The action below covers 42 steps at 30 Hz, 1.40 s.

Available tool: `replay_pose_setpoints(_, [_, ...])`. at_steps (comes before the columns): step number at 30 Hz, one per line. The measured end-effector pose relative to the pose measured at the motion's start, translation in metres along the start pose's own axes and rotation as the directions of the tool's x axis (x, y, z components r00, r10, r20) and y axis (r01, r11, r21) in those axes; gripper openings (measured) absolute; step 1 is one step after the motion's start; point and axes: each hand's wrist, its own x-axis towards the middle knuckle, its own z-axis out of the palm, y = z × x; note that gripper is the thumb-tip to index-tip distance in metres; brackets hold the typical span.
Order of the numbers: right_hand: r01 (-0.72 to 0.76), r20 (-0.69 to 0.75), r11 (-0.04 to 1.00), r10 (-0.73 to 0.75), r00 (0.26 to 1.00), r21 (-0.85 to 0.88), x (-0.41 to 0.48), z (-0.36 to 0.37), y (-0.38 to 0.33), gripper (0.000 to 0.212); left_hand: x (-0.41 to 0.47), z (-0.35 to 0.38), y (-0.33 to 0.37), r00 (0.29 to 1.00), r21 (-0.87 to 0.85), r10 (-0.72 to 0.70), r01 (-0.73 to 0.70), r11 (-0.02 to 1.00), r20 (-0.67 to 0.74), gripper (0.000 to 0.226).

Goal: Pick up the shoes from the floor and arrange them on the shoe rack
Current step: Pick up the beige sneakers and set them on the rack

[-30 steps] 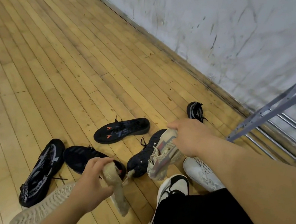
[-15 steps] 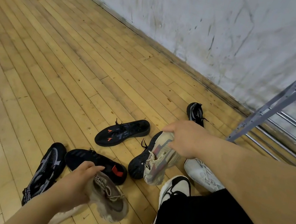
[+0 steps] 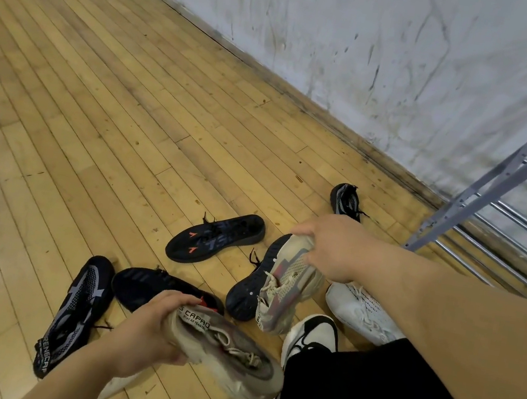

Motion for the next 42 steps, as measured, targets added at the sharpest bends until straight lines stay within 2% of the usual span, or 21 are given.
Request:
replay_pose_setpoints(4, [-0.019, -0.092, 1.0, 0.021, 0.996, 0.022, -0.01, -0.021, 0.008, 0.056, 0.005, -0.012, 0.033, 0.997, -0.042, 0.047, -0.05, 0.998, -0.064, 0.092])
replay_pose_setpoints(8, [-0.054, -0.255, 0.998, 0.06, 0.965, 0.028, -0.051, -0.067, 0.023, 0.051, 0.013, -0.032, 0.086, 0.981, -0.074, 0.15, -0.159, 0.984, -0.121, 0.087])
replay_pose_setpoints(13, [-0.13, -0.537, 0.985, 0.171, 0.826, 0.114, -0.148, -0.138, 0.061, 0.048, 0.022, -0.04, 0.173, 0.932, -0.046, 0.331, -0.341, 0.939, -0.148, 0.085])
replay_pose_setpoints(16, [-0.145, -0.648, 0.958, 0.276, 0.71, 0.249, -0.222, -0.16, 0.093, 0.042, 0.022, -0.03, 0.237, 0.89, 0.003, 0.435, -0.439, 0.899, -0.136, 0.087])
replay_pose_setpoints(18, [-0.123, -0.716, 0.93, 0.346, 0.606, 0.346, -0.271, -0.165, 0.116, 0.038, 0.021, -0.018, 0.281, 0.853, 0.026, 0.509, -0.51, 0.86, -0.113, 0.087])
replay_pose_setpoints(22, [-0.074, -0.784, 0.847, 0.517, 0.343, 0.526, -0.361, -0.158, 0.172, 0.029, 0.018, 0.02, 0.36, 0.781, 0.075, 0.623, -0.619, 0.781, -0.037, 0.087])
replay_pose_setpoints(25, [-0.016, -0.762, 0.77, 0.633, 0.133, 0.637, -0.413, -0.139, 0.219, 0.03, 0.015, 0.055, 0.409, 0.72, 0.12, 0.694, -0.688, 0.716, -0.014, 0.085])
replay_pose_setpoints(27, [0.004, -0.729, 0.73, 0.681, 0.067, 0.683, -0.442, -0.119, 0.264, 0.035, 0.014, 0.081, 0.437, 0.681, 0.141, 0.732, -0.723, 0.676, -0.014, 0.082])
replay_pose_setpoints(29, [-0.007, -0.713, 0.713, 0.701, -0.014, 0.701, -0.454, -0.1, 0.288, 0.053, 0.014, 0.097, 0.454, 0.655, 0.158, 0.754, -0.741, 0.652, -0.039, 0.079])
replay_pose_setpoints(31, [0.006, -0.695, 0.697, 0.716, -0.068, 0.717, -0.465, -0.083, 0.293, 0.04, 0.015, 0.116, 0.47, 0.64, 0.166, 0.765, -0.748, 0.642, -0.075, 0.076])
replay_pose_setpoints(33, [-0.04, -0.676, 0.675, 0.732, -0.084, 0.737, -0.465, -0.072, 0.291, 0.026, 0.016, 0.136, 0.485, 0.631, 0.153, 0.768, -0.752, 0.641, -0.115, 0.074])
replay_pose_setpoints(36, [-0.093, -0.654, 0.65, 0.757, -0.01, 0.754, -0.464, -0.055, 0.316, 0.027, 0.022, 0.173, 0.505, 0.61, 0.146, 0.771, -0.759, 0.634, -0.182, 0.073])
replay_pose_setpoints(40, [-0.05, -0.606, 0.61, 0.792, 0.067, 0.791, -0.458, -0.046, 0.34, 0.026, 0.036, 0.229, 0.534, 0.525, 0.216, 0.823, -0.797, 0.564, -0.215, 0.076])
replay_pose_setpoints(42, [-0.035, -0.608, 0.613, 0.788, 0.094, 0.789, -0.452, -0.047, 0.345, 0.028, 0.046, 0.256, 0.55, 0.518, 0.206, 0.828, -0.805, 0.557, -0.214, 0.077])
